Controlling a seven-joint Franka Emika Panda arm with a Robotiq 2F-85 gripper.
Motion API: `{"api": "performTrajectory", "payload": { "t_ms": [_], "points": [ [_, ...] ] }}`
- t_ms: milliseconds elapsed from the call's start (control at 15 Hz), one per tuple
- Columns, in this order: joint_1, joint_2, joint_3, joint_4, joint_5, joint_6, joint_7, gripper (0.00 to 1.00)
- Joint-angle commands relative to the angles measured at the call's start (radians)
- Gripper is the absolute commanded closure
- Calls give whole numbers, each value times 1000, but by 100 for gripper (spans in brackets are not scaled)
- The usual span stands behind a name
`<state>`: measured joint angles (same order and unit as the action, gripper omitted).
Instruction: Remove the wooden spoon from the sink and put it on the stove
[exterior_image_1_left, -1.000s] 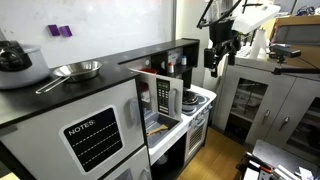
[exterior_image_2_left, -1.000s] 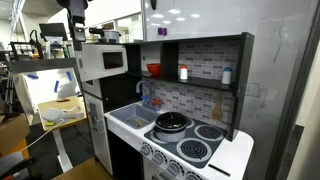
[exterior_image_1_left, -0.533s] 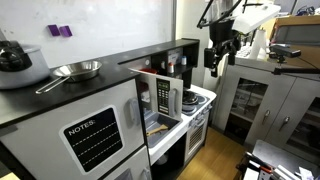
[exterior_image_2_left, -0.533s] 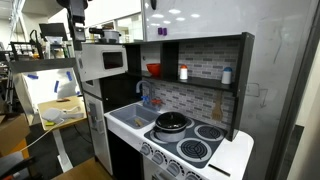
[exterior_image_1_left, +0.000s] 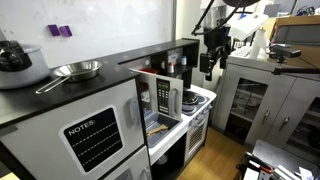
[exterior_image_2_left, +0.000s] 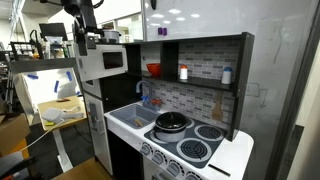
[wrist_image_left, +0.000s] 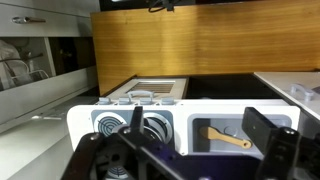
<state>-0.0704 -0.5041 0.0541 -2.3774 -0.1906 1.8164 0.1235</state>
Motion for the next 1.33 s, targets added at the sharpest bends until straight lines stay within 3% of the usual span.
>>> {"api": "performTrajectory", "payload": {
  "t_ms": [0, 733, 1267],
  "points": [
    [26, 15, -30, -25, -12, 74, -76, 0],
    [43, 40, -96, -124, -19, 289, -348, 0],
    [43, 158, -137, -113, -7, 427, -489, 0]
  ]
}}
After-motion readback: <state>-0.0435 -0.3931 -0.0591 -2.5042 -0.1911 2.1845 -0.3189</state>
